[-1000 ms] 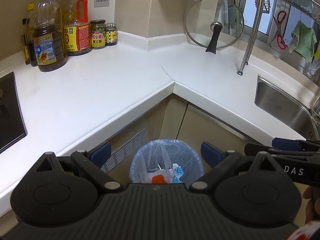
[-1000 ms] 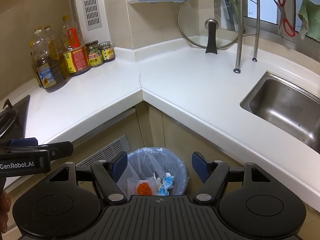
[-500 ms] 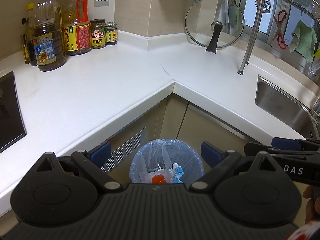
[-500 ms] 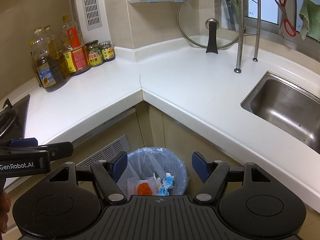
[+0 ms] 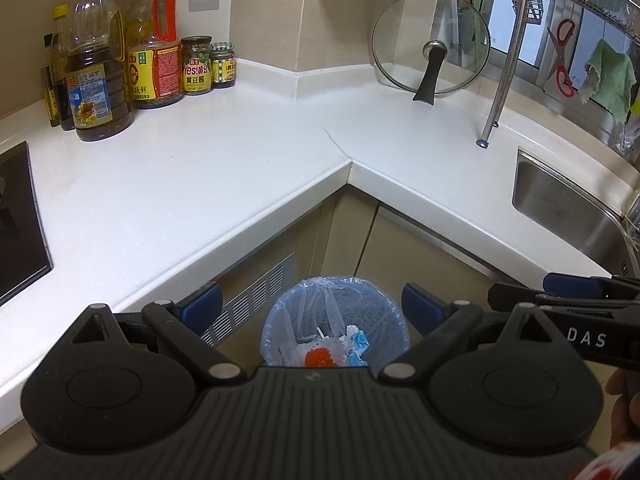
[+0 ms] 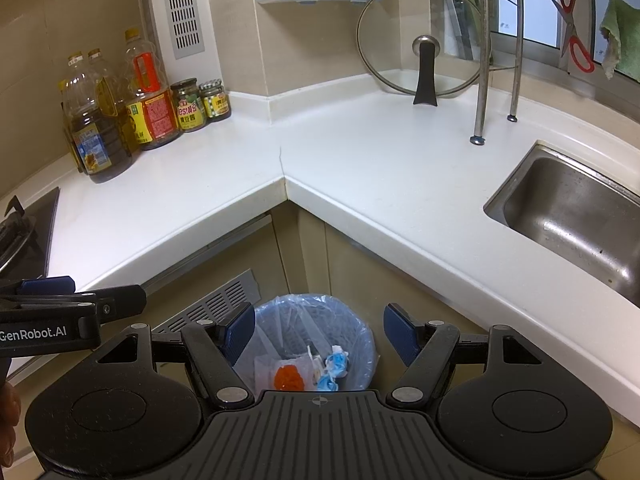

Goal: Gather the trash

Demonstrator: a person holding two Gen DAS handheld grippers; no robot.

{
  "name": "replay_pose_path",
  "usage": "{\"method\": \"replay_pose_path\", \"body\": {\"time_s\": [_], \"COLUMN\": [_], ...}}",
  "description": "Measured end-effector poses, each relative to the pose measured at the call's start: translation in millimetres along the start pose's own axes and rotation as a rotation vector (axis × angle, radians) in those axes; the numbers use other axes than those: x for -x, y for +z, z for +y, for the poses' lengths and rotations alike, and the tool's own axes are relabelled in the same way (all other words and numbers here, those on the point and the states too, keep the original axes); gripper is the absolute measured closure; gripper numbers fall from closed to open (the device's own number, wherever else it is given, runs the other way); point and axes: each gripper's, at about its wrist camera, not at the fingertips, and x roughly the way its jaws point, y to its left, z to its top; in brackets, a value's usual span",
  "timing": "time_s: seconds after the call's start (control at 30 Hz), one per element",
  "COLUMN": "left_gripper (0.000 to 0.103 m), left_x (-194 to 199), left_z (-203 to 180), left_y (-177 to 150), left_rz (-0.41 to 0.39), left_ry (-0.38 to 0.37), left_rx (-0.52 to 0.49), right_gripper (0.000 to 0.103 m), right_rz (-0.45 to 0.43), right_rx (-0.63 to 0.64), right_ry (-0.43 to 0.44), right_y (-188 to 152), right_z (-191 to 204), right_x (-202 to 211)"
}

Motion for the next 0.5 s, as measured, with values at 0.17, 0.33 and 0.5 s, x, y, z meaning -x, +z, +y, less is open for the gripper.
{"method": "replay_pose_path", "body": {"time_s": [0.17,0.33,0.5], "left_gripper": [0.007,0.007,0.007], "left_x": [0.4,-1.2,-2.9], "left_z": [-0.5,-0.2,0.0], "left_y": [-0.1,0.0,-0.5], "left_rz": [0.001,0.002,0.001], "left_ry": [0.001,0.001,0.002], "left_rx": [0.0,0.001,0.001], "right_gripper": [0.032,0.032,0.032], "right_rz": [0.0,0.003,0.004], "right_rx": [0.001,0.0,0.0], "right_ry": [0.0,0.001,0.002], "right_y": [0.1,0.3,0.4], "right_z": [-0.1,-1.3,-1.6], "right_x": [0.0,-1.6,-1.9]}}
